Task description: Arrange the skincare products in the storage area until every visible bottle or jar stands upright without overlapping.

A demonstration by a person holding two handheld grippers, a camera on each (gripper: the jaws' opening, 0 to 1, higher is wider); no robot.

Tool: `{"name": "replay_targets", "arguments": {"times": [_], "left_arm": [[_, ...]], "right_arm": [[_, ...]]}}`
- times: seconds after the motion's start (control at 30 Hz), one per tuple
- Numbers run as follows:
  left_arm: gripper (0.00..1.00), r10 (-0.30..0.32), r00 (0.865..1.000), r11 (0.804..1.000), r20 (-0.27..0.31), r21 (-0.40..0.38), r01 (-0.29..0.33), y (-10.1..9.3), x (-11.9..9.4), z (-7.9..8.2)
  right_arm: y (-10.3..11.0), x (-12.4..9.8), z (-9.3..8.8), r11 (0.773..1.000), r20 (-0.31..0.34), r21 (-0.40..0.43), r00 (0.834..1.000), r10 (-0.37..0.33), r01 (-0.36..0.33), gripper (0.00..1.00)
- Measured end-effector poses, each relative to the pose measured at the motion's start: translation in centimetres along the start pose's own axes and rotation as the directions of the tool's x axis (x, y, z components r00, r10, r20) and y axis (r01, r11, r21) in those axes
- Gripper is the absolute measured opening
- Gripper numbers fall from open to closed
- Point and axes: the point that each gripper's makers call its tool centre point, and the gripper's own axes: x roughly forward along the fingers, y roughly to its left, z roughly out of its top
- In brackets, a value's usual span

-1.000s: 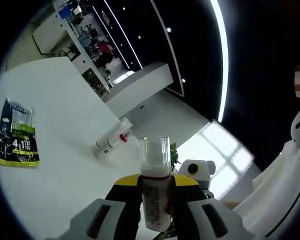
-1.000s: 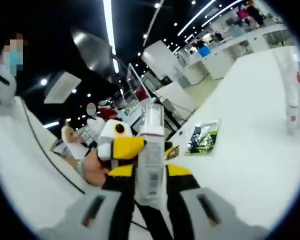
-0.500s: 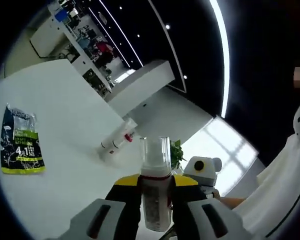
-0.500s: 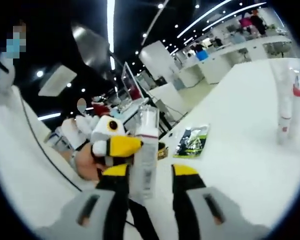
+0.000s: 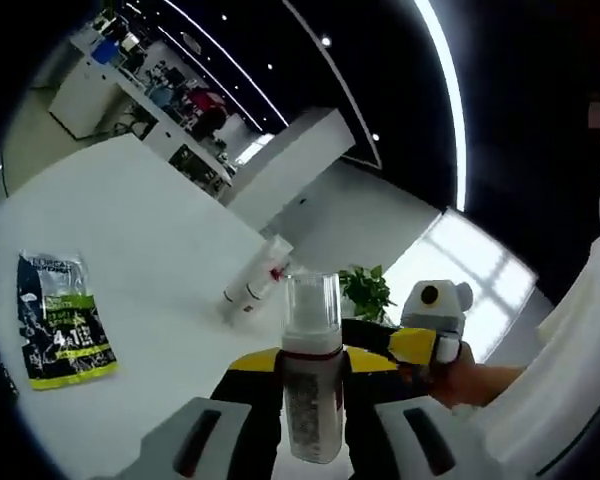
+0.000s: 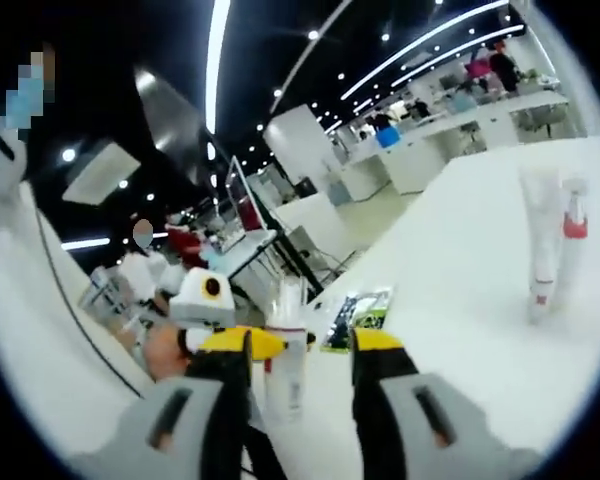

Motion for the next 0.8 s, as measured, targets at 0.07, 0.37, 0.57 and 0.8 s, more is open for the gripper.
{"name": "replay_targets", "arguments": {"times": [0.07,0.37,0.57,0.8], "left_arm": [[0.22,0.005,1.000,1.000,-0.008,0.019,-0.005,0.0,0.2,-0.1],[0.22,0.041,0.998,0.989,-0.054,0.147,-0.032,-0.4,1.0,-0.7],[0.22,0.066,0.994,0.974,-0.083,0.220,-0.046,-0.6,1.5,-1.3],[0.22,0.083,0.987,0.943,-0.136,0.330,-0.034,-1.4,2.3,-1.9]], "right_arm": [[0.0,0.3,0.2,1.000,0.001,0.007,1.000,-0.003,0.003,0.37],[0.6,1.1,-0.6,1.000,-0.062,-0.003,0.998,-0.016,0.015,0.32],[0.0,0.6,-1.1,0.997,-0.105,-0.043,0.992,-0.070,0.066,0.27],[0.3,0.1,-1.0,0.991,-0.132,-0.101,0.987,-0.096,0.083,0.26]]}}
